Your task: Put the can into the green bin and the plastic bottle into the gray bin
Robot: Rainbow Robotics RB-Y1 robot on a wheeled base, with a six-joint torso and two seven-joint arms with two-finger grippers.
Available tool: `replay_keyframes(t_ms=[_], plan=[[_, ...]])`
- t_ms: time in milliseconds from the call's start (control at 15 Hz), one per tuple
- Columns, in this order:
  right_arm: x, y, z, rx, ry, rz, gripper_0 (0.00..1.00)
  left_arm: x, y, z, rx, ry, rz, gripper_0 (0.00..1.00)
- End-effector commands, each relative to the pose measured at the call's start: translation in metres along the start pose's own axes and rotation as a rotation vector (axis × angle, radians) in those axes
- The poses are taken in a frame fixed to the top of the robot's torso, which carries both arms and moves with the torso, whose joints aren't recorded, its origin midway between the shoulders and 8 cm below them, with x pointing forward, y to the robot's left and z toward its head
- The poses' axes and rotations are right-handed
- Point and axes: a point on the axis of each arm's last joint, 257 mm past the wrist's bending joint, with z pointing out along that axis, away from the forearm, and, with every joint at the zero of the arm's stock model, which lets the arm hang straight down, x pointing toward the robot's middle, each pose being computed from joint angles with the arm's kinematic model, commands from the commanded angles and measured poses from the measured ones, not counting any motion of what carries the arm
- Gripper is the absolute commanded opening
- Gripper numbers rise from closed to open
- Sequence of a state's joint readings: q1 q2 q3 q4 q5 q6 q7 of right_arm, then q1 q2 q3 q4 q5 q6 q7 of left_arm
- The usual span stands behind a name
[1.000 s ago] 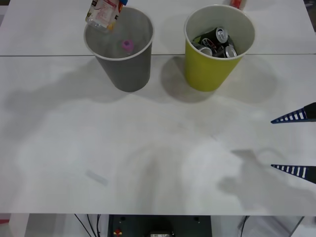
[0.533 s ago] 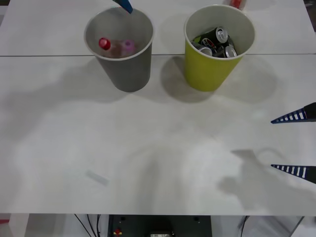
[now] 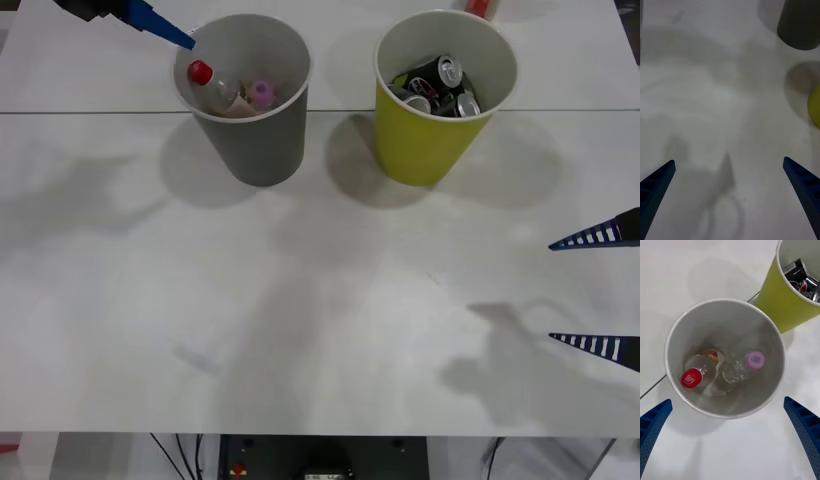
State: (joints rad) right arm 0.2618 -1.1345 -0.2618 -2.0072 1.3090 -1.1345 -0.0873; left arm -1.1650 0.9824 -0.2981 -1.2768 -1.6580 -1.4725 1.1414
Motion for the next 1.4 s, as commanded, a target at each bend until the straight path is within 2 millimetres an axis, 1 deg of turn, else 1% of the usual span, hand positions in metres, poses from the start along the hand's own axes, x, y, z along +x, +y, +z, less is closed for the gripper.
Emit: replay_keyframes(t_ms=[67,200,400,600,867,1200,1400], plan=[[0.000,0.000,0.000,0.000,0.000,0.000,1.00,0.037,-0.006,-0.022,0.013,0.011,0.092,1.00],[0.000,0.000,0.000,0.000,0.000,0.000,1.00,0.064,-0.012,-0.034,0.037,0.001,0.168,1.00],[0.000,0.000,0.000,0.000,0.000,0.000,1.00,0.107,-0.021,-0.043,0.064,-0.041,0.261,1.00],[0.000,0.000,0.000,0.000,0.000,0.000,1.00,0.149,-0.040,-0.050,0.071,-0.044,0.389,1.00],[0.000,0.000,0.000,0.000,0.000,0.000,1.00,0.195,-0.067,-0.053,0.090,-0.008,0.529,1.00],[0.000,0.000,0.000,0.000,0.000,0.000,1.00,0.230,-0.087,-0.049,0.151,-0.029,0.621,1.00],[0.000,0.000,0.000,0.000,0.000,0.000,1.00,0.248,-0.095,-0.047,0.176,-0.042,0.658,1.00]])
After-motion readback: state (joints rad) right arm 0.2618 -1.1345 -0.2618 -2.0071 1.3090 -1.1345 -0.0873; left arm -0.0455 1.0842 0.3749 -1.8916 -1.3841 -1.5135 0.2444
